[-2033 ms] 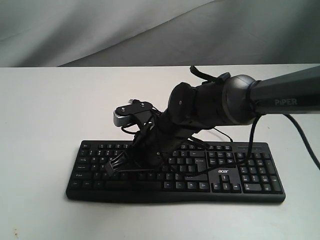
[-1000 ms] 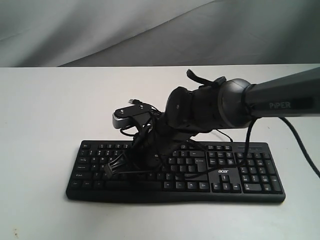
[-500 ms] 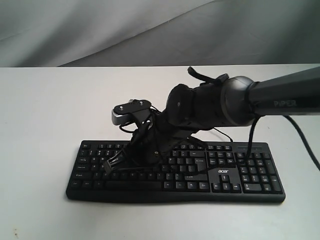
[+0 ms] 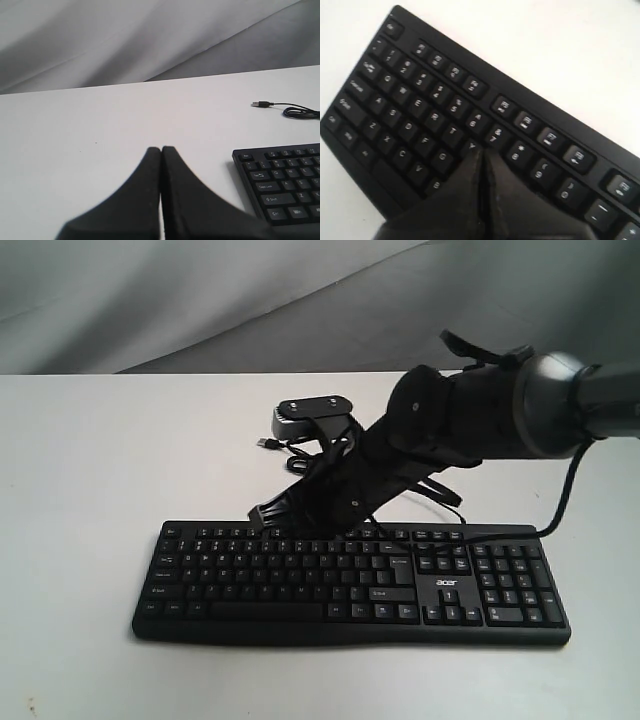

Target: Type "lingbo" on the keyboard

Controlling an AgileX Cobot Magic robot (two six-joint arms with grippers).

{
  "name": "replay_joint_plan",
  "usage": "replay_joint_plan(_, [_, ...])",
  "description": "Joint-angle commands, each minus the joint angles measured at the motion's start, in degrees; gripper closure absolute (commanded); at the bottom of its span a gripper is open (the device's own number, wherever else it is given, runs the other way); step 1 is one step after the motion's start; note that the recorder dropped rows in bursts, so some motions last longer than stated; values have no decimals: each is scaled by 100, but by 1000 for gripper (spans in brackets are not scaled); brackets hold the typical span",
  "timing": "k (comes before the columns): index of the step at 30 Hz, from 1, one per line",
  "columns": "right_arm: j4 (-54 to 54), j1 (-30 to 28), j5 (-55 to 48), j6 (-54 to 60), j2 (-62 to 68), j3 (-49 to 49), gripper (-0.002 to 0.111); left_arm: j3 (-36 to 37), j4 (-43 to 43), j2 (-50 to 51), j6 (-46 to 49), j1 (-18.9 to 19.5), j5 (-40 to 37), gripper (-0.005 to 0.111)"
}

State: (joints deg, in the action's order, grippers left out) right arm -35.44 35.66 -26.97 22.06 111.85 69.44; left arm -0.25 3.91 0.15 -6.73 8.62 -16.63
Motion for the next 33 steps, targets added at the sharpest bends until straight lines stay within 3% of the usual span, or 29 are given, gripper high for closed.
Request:
replay_joint_plan(1, [48, -186, 93, -76, -30, -198, 108, 25, -46, -15, -23, 11, 26, 106])
replay_joint_plan(33, [333, -208, 151, -495, 166, -239, 108, 25, -46, -15, -23, 11, 26, 106])
